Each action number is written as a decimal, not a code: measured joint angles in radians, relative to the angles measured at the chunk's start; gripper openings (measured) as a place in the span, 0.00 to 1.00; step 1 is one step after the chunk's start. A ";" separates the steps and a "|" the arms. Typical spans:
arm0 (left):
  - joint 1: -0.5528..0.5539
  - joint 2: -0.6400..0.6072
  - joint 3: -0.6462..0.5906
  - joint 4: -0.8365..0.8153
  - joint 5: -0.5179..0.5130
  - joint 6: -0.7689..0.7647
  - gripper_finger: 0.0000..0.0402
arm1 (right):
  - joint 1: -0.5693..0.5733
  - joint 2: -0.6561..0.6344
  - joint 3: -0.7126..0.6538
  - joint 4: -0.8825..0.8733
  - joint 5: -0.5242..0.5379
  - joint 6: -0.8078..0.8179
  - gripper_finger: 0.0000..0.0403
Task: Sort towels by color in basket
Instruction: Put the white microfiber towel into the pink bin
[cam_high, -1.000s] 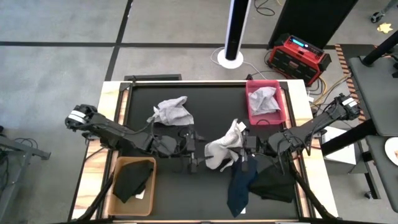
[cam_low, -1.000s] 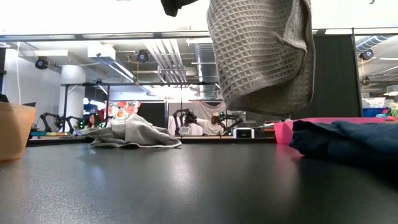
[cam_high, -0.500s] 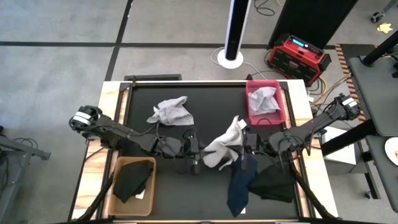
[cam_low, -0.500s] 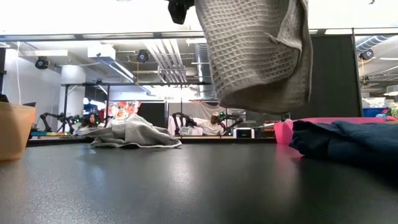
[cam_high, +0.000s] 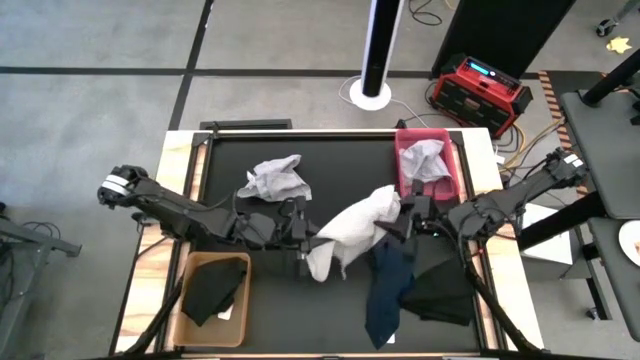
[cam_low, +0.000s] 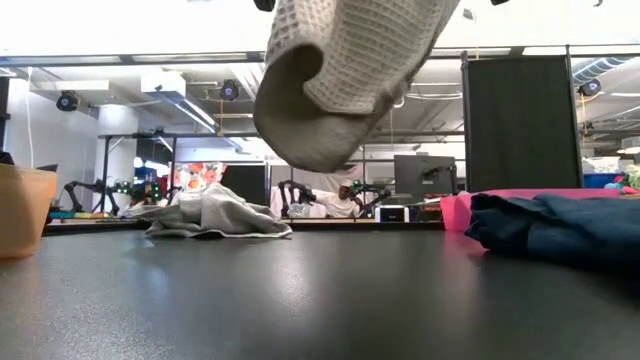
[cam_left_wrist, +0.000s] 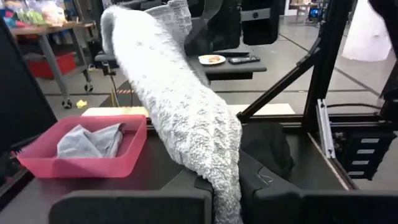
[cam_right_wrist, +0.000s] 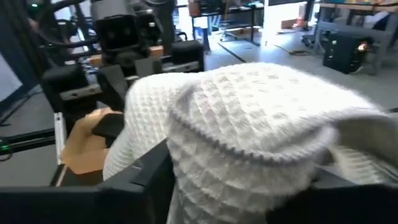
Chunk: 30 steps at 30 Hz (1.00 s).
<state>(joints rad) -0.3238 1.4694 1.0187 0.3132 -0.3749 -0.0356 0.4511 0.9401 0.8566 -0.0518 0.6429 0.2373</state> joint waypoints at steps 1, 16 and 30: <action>0.000 -0.008 0.000 -0.006 0.000 -0.011 0.00 | 0.000 -0.009 0.000 -0.012 0.011 0.001 0.50; -0.001 -0.056 -0.001 -0.067 0.028 -0.102 0.00 | 0.000 -0.065 0.000 -0.142 0.015 0.039 0.61; 0.014 -0.083 -0.022 -0.230 -0.243 -0.253 0.00 | 0.000 0.049 0.000 -0.069 0.011 -0.171 0.59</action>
<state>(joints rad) -0.3097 1.3863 0.9968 0.0835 -0.6178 -0.2882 0.4515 0.9893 0.8566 -0.1212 0.6540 0.0658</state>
